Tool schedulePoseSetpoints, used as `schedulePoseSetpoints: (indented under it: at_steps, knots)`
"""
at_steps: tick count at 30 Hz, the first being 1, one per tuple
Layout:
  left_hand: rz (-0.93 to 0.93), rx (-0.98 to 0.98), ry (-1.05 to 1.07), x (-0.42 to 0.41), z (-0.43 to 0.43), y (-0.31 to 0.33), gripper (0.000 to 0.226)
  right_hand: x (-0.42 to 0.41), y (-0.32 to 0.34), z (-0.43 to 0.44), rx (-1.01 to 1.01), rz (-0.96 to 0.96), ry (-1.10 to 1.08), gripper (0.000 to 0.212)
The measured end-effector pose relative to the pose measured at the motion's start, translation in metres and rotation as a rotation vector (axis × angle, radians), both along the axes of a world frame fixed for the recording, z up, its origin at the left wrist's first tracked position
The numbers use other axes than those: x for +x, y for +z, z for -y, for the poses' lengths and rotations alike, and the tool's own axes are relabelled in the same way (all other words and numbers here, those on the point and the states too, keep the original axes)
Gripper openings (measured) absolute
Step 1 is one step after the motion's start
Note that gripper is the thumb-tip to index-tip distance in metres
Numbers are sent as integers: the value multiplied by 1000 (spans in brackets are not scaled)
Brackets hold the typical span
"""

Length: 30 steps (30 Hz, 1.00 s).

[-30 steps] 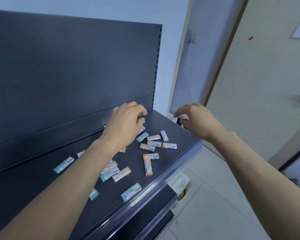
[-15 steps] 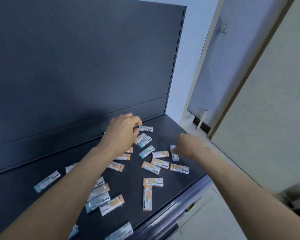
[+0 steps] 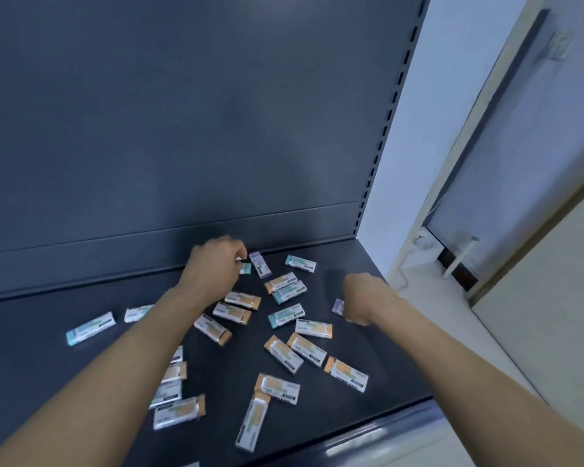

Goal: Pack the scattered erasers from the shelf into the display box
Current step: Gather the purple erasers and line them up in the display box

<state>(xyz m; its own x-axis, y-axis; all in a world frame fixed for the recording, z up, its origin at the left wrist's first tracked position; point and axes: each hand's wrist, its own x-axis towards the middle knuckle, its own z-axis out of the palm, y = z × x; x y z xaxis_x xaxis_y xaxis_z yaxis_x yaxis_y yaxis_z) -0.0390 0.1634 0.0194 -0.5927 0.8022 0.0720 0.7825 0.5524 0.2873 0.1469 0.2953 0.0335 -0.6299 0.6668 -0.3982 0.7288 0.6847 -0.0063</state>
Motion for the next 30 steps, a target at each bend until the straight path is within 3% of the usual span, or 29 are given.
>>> schedulePoseSetpoints:
  at_steps: [4, 8, 15, 21, 30]
  knots:
    - [-26, -127, -39, -1, -15, -7, 27, -11, -2, -17, -15, -23, 77, 36]
    - [-95, -160, 135, 7, -36, -14, 22, -23, -2, -33, 13, -136, 146, 28]
    - [8, -207, 330, 16, -65, -24, 39, -26, 10, -50, 21, -396, 157, 8]
    - [108, -64, 298, 22, -63, -25, 33, -25, 17, -55, -42, -561, 182, 10]
    - [70, 255, 261, 35, -21, 22, 18, -48, 38, -29, -65, -765, 210, 5]
